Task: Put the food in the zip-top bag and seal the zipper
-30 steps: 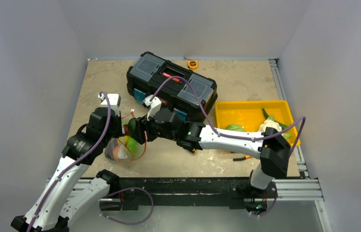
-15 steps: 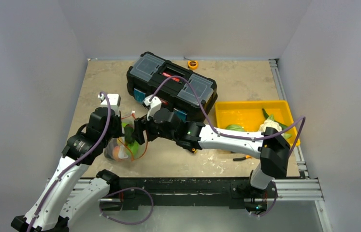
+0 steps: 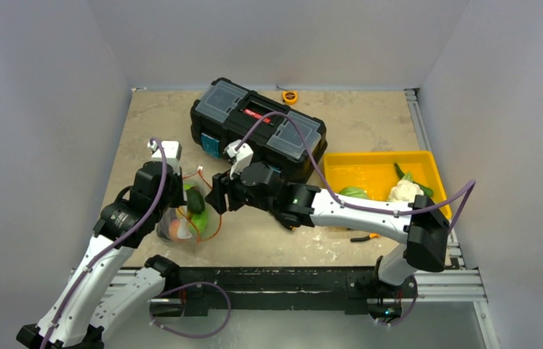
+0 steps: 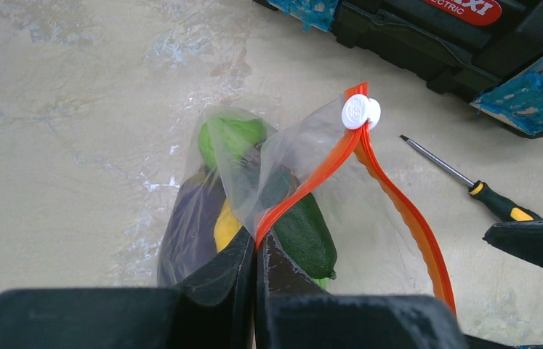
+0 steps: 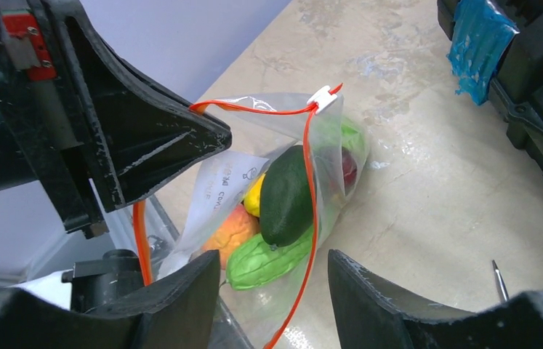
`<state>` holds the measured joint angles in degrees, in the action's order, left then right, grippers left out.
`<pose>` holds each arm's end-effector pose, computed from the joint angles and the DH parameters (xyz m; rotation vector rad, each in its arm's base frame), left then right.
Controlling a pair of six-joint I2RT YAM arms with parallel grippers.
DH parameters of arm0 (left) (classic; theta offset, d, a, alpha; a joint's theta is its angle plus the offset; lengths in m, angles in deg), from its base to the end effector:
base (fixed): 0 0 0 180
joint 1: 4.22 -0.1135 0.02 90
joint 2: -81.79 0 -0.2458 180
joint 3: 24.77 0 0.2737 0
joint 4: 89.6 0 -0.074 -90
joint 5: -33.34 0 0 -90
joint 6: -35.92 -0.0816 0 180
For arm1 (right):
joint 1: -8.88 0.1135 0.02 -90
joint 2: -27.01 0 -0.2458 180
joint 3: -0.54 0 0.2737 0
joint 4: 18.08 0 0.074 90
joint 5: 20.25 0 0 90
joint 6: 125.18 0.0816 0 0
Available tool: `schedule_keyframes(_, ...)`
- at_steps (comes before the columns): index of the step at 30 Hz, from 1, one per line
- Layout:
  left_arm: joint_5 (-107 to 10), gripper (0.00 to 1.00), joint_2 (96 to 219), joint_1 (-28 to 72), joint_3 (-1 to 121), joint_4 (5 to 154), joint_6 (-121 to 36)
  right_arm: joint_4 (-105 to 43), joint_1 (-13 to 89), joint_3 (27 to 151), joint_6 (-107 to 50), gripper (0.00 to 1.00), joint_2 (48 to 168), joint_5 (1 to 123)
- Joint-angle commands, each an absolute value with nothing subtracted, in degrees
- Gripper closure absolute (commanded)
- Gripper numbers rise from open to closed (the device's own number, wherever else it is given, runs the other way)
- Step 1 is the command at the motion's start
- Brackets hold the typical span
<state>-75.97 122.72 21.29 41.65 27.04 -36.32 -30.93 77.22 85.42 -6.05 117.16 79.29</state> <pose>0.1926 -0.0620 0.2996 -0.0337 2.1889 -0.0484 0.1750 0.4039 0.2861 -0.5591 1.9316 0.9833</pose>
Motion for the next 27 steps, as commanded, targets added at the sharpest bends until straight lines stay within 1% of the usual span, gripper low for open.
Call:
schedule_keyframes(1,-77.22,1.00,122.83,21.18,41.81,28.04,-36.85,-30.68,77.08,86.44,-6.76,0.46,118.54,80.77)
schedule_keyframes(8,-77.18,1.00,122.83,21.18,41.77,28.06,-36.85,-33.88,77.10,88.73,-7.09,0.54,122.16,81.39)
schedule_keyframes(10,-76.82,1.00,122.83,21.18,41.77,28.14,-36.90,-33.88,77.08,89.31,-7.21,0.58,122.90,81.16)
schedule_keyframes(12,-76.43,1.00,122.84,21.11,41.79,28.21,-36.99,-33.68,77.13,89.83,-7.16,0.68,123.21,80.44)
schedule_keyframes(13,-76.01,1.00,122.81,21.17,41.84,28.21,-37.09,-33.65,77.09,89.97,-7.03,0.76,123.18,79.94)
schedule_keyframes(15,-73.80,1.00,122.56,21.18,41.85,28.61,-37.55,-33.21,77.08,90.11,-6.65,0.97,122.62,78.33)
schedule_keyframes(16,-72.81,1.00,122.32,21.18,41.79,29.10,-37.93,-32.88,77.08,89.95,-6.17,1.00,122.06,77.55)
schedule_keyframes(21,-59.93,1.00,120.34,21.18,41.23,32.04,-39.77,-24.09,77.08,84.53,-2.04,1.00,116.28,70.58)
schedule_keyframes(23,-53.34,1.00,118.81,21.18,40.54,34.06,-40.47,-19.10,77.12,81.29,-0.65,1.00,113.55,70.01)
schedule_keyframes(24,-50.41,0.98,117.96,21.13,40.16,34.96,-40.92,-17.29,77.10,79.93,0.38,1.00,112.75,69.96)
schedule_keyframes(27,-43.32,0.85,115.64,21.24,38.67,37.78,-41.77,-13.06,77.09,76.77,3.24,1.00,111.70,69.96)
